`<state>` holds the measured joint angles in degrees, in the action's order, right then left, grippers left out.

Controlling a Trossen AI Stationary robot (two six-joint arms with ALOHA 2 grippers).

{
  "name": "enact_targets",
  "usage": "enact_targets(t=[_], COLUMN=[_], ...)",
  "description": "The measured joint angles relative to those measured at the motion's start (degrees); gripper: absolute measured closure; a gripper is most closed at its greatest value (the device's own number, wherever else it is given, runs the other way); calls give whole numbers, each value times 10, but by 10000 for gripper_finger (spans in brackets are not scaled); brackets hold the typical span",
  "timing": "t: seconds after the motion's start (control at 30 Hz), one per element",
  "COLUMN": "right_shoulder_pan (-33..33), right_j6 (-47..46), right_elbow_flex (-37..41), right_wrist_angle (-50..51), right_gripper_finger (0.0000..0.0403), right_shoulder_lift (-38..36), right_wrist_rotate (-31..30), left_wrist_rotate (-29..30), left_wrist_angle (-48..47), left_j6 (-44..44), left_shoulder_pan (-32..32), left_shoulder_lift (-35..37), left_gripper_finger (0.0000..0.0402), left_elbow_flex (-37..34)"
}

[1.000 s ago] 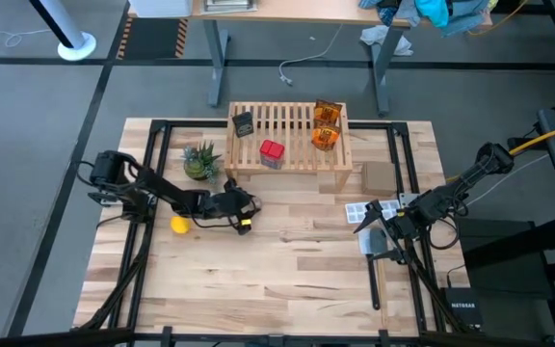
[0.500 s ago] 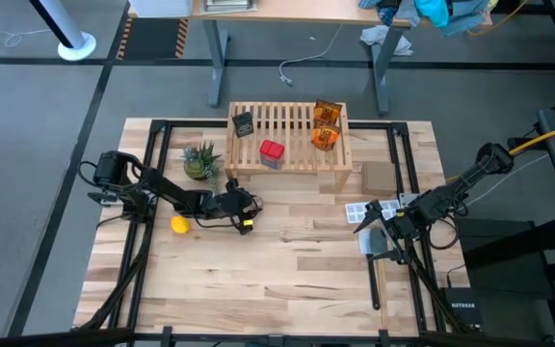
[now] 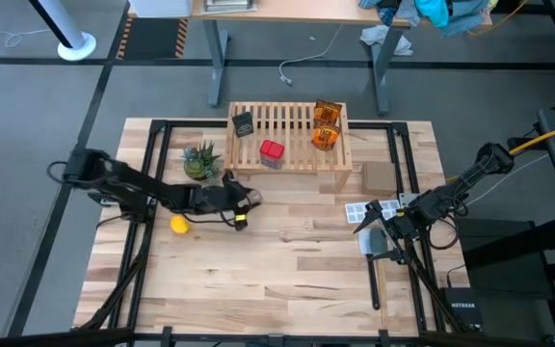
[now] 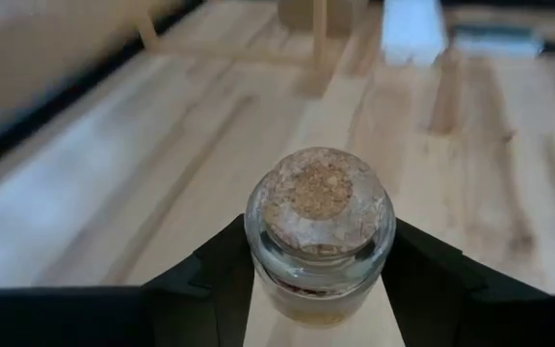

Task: Shelf spices
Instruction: Put the brown seasoning bottle on the shelf

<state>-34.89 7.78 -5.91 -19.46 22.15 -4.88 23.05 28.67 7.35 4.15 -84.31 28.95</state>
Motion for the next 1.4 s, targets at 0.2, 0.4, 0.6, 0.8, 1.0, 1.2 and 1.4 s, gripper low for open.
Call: enact_targets(t=[0.2,0.4,0.6,0.8,1.0,1.2,1.4], right_shoulder_pan=[0,0,0,0,0,0,0], right_j6=[-7,-7,-7,-7,-6,-6,-6], right_elbow_flex=[0,0,0,0,0,0,0], right_wrist_angle=[0,-1,-1,-1,-1,0,0], right_gripper_finger=[23,23,23,23,23,23,23], right_shoulder_lift=[0,0,0,0,0,0,0], right_wrist_rotate=[0,0,0,0,0,0,0], left_wrist_rotate=[-2,-2,-2,-37,-103,-190,-234], left_wrist_angle=[-68,-106,-105,-105,-106,-107,-144], left_j6=[-3,-45,-104,-123,-118,-90,-86], left_shoulder_pan=[13,8,-31,-99,-174,-236,-274], left_shoulder_lift=[126,237,300,302,295,295,293], left_gripper_finger=[224,224,224,224,224,224,224], left_elbow_flex=[0,0,0,0,0,0,0])
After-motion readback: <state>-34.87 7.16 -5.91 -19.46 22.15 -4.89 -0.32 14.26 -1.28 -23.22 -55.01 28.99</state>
